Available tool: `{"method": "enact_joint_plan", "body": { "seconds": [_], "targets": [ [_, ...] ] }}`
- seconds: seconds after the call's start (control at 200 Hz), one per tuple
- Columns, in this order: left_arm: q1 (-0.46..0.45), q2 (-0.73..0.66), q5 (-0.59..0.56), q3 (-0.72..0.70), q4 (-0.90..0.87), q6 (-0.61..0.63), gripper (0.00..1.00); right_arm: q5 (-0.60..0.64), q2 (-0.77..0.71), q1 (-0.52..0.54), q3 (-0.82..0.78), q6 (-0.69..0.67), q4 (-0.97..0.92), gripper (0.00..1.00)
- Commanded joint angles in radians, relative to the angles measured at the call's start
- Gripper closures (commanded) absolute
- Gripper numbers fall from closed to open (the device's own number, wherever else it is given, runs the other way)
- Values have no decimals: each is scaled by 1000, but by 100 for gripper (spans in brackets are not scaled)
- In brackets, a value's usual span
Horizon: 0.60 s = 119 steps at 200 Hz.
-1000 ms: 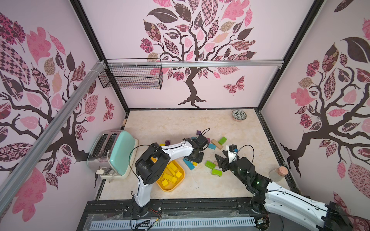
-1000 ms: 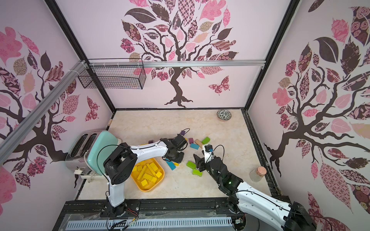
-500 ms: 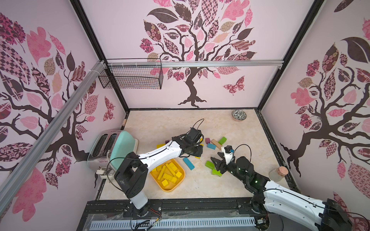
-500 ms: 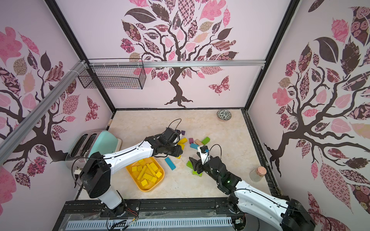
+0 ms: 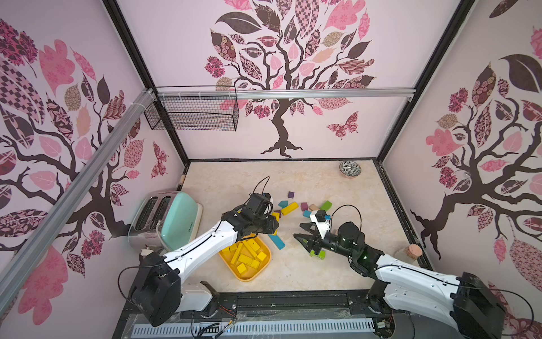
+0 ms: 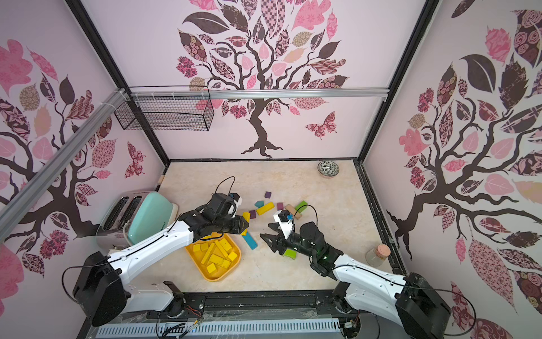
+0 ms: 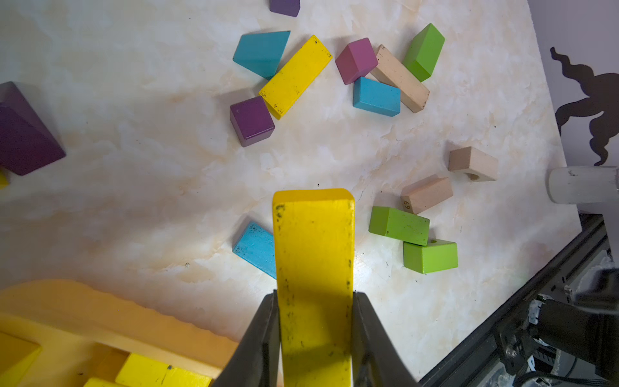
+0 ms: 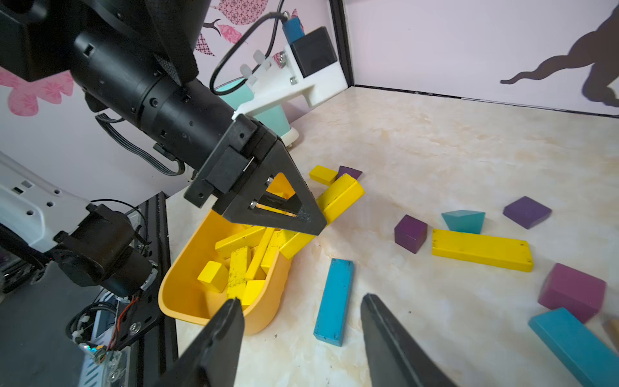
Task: Pick out the yellow building blocks
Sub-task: Pick up the building block from the center of the board.
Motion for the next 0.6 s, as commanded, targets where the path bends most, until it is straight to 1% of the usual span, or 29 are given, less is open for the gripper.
{"method": "enact_joint_plan", "body": {
  "seconds": [0.0, 0.175, 0.32, 0.38, 0.515, 0.59],
  "targets": [
    [11, -59, -34, -37, -3, -3, 100, -92, 60, 16, 66, 20, 74, 40],
    [24, -150, -44, -87, -25, -3, 100, -147, 166, 80, 138, -36, 87, 40],
    [32, -203, -72, -111, -69, 0, 100, -140, 260, 162, 222, -111, 37, 41],
    [36, -227, -84, -122, -85, -2, 100, -146, 293, 170, 247, -100, 38, 42],
    [45, -293, -121, -153, -118, -3, 100, -146, 329, 172, 254, -67, 114, 42],
    [47, -331, -151, -168, -138, -6, 100, -156, 355, 172, 273, -67, 111, 42]
  ]
}}
